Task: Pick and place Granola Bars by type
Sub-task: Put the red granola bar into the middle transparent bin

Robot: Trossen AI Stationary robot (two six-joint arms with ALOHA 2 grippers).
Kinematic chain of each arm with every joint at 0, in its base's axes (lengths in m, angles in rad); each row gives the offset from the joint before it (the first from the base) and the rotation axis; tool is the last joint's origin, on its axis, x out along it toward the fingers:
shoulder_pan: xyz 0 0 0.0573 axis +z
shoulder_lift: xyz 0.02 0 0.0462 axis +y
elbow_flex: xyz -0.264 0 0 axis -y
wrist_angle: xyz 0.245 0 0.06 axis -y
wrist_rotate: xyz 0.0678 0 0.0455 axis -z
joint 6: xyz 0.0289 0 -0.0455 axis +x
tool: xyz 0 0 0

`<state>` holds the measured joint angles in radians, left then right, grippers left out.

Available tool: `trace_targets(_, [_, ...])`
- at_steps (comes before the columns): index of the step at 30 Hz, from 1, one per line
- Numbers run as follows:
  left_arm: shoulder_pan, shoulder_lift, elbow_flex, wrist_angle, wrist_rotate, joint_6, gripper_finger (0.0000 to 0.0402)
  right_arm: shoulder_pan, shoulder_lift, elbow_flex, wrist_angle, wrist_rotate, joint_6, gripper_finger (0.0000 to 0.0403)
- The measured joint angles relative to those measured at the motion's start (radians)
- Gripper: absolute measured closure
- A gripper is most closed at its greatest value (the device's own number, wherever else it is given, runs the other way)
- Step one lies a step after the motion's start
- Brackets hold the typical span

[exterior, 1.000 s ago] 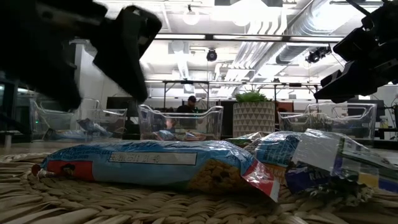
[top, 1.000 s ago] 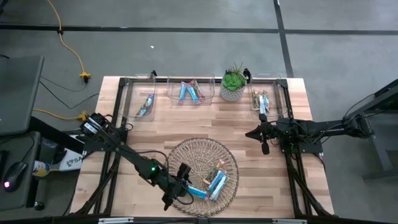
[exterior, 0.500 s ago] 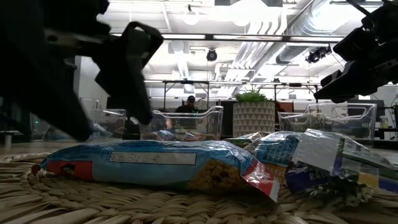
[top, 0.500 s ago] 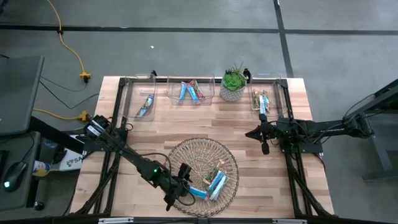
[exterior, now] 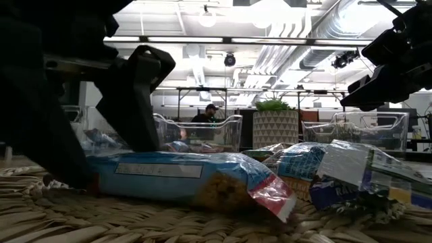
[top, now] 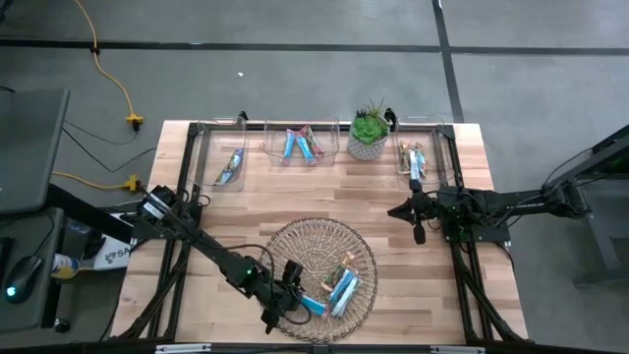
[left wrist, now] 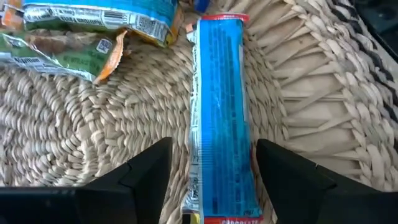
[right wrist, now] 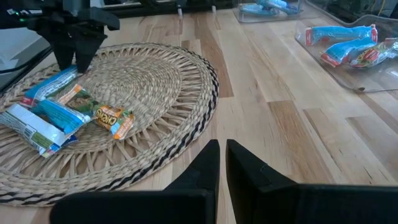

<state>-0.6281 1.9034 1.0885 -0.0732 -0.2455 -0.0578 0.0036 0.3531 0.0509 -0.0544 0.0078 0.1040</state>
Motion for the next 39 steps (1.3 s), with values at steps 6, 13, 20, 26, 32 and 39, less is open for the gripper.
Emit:
trace_targets(6, [0.000,0.000,0.000,-0.005,0.001,-0.013,0.0170,0.000,0.000,0.000,0.000,0.000,0.000,0.0391])
trace_targets(13, [0.000,0.000,0.000,-0.006,0.004,-0.034,0.0170,0.000,0.000,0.000,0.000,0.000,0.000,0.0391])
trace_targets(20, [0.000,0.015,0.001,-0.003,0.046,-0.060,0.0170,0.000,0.000,0.000,0.000,0.000,0.000,0.0391])
trace_targets(26, [0.001,0.030,0.003,0.014,0.073,-0.089,0.0172,0.000,0.000,0.000,0.006,0.000,0.000,0.0391])
trace_targets(32, [0.001,0.030,0.003,0.011,0.074,-0.097,0.0210,0.000,0.000,0.000,0.012,0.000,0.000,0.0391])
trace_targets(39, [0.000,0.030,0.002,0.006,0.078,-0.097,0.0264,0.000,0.000,0.000,0.014,0.000,0.000,0.0391])
